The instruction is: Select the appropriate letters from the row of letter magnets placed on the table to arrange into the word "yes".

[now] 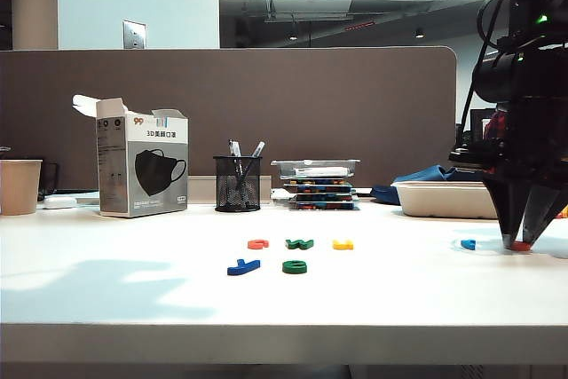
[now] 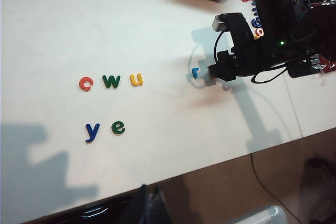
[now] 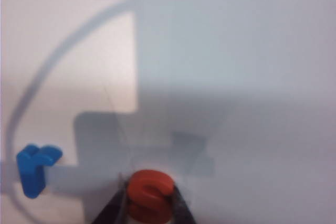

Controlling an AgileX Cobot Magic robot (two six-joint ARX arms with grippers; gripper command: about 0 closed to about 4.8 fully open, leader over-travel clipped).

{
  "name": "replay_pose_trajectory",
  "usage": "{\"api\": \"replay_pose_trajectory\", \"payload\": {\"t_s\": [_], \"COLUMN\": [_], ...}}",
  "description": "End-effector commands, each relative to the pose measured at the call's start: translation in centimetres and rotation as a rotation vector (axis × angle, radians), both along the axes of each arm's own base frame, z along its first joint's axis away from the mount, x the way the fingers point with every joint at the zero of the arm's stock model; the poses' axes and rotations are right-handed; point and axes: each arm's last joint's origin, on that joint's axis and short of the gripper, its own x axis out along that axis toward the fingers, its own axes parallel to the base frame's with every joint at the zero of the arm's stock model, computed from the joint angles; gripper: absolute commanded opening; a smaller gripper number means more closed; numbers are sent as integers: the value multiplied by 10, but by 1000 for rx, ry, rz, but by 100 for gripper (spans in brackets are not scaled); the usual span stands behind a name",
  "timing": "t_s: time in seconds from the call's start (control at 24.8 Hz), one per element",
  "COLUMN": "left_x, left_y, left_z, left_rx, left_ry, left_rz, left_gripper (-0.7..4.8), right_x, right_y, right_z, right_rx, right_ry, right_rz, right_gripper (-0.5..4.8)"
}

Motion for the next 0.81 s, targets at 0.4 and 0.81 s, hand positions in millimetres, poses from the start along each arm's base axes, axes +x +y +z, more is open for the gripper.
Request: {"api": "replay_pose_trajectory", "payload": {"t_s": [0.4,0.81], "left_x": [-1,-1], "left_y": [1,1], "left_z": [2,2], "left_rx": [-9,-9], "left_ry": [-17,-16], "left_rz": [0,0], "left_gripper": [-5,-5], "right_x": [-3,-4], "right_y": [0,0], "right_z": [-6,-4], "right_rx": [2,11], "right_ry": [44,53], "right_rz": [1,-10], "right_gripper": [84,84]}}
